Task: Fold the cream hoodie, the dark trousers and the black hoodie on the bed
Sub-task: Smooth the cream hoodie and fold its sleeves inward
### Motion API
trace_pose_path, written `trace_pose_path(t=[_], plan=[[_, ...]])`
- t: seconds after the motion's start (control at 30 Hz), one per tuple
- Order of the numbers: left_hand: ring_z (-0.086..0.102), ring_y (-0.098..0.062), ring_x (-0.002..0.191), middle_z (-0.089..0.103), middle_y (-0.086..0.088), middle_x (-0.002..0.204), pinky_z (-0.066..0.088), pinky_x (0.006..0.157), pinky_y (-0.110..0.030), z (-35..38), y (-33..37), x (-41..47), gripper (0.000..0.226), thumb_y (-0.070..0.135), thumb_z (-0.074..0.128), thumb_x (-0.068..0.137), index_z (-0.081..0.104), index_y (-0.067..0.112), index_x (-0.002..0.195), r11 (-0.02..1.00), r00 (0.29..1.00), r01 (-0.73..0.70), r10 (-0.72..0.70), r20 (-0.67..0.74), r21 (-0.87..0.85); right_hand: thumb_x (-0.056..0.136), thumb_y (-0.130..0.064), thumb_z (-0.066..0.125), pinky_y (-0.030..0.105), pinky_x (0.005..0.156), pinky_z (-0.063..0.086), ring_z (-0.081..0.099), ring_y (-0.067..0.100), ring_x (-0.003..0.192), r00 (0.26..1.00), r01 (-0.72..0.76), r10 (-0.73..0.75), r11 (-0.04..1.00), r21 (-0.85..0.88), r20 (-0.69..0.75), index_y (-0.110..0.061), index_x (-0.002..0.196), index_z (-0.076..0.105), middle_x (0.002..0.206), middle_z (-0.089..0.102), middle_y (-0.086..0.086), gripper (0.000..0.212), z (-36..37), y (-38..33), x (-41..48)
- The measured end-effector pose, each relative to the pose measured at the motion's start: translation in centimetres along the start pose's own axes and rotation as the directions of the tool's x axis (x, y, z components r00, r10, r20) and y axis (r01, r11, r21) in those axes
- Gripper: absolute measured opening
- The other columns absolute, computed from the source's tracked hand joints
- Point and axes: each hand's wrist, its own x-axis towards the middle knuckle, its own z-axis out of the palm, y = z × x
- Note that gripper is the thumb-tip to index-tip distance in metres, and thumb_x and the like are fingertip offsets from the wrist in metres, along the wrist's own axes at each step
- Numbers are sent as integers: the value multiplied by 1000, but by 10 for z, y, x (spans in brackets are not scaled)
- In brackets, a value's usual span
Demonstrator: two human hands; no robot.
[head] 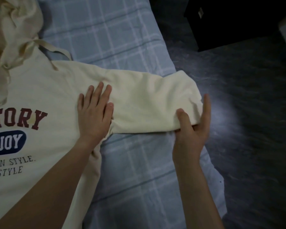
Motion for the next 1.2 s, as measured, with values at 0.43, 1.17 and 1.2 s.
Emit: trace_pose_path(t=[0.43,1.17,1.2], plan=[[31,-27,145,36,-2,158,19,117,-49,4,-4,0,52,36,34,99,38,26,150,1000,1000,3,-4,-13,-28,100,-11,42,14,112,28,44,27,138,951,181,-16,839,-513,309,-3,153,24,158,30,20,56,-30,0,4],[21,-30,149,30,-4,160,11,119,-52,-105,-258,-78,57,42,20,101,35,24,153,975,976,217,-214,51,-52,91,5,49,33,88,59,61,5,116,780,-261,168,963,71,603,-57,139,44,136,54,-24,78,197,29,-192],[21,-30,149,31,-3,160,12,120,-52,-99,-268,-82,57,43,20,100,33,25,154,983,980,183,-180,87,-30,91,7,47,30,84,59,65,7,111,779,-271,192,962,44,598,-56,138,45,127,58,-29,79,205,43,-203]])
